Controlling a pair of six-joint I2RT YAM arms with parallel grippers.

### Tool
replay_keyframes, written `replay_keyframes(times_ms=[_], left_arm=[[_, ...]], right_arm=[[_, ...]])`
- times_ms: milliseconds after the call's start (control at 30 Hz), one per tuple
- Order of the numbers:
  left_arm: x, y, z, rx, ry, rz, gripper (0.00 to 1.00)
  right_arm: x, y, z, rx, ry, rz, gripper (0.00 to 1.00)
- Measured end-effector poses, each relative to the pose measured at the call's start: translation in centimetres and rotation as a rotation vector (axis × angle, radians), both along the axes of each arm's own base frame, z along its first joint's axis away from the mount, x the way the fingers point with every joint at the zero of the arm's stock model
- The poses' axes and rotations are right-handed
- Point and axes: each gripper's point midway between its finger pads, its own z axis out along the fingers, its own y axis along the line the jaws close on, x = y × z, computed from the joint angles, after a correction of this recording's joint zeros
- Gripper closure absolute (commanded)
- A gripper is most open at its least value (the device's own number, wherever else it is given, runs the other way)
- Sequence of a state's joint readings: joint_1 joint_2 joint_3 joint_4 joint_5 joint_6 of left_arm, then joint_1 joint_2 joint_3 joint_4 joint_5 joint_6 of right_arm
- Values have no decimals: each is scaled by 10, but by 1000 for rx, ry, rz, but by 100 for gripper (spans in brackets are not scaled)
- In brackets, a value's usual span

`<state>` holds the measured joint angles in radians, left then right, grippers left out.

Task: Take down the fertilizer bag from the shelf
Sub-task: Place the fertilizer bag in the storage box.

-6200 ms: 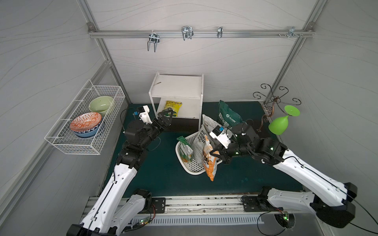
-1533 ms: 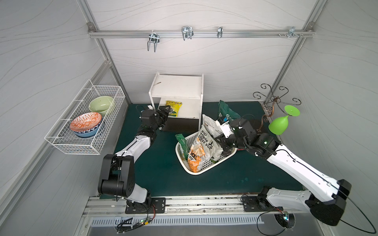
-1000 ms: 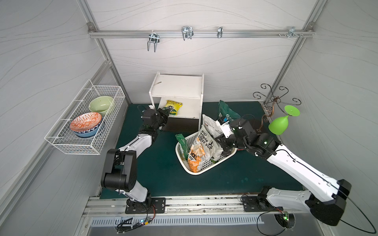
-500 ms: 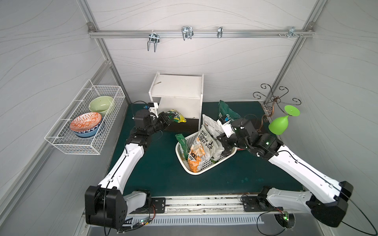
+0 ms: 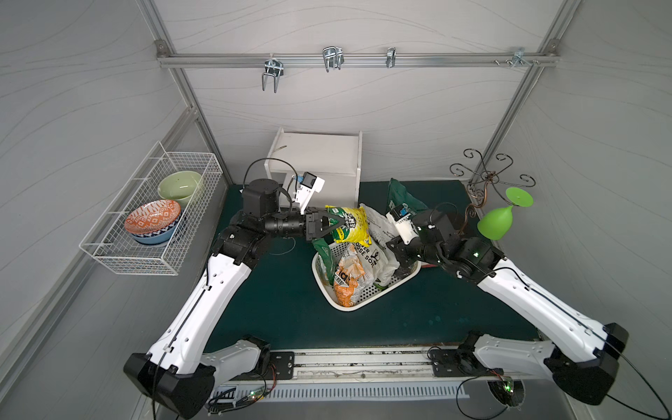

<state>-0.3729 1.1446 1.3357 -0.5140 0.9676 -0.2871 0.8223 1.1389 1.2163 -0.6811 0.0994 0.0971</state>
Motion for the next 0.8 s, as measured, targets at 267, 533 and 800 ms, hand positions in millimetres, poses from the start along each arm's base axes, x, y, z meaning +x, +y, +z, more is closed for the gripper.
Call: replay_keyframes(times_ms=[267,533,800], left_arm=[[-45,-27,-54,225,42,-163,100],[-93,-47,-122,574,-91,-362,100],[-72,-47,-175,859,-272,-402,100]], right_arm=[[-11,-12,29,61,-64,68,48],[6,-45,29,78,-46,-33,48],[5,-49,11,102,34,-51,49]])
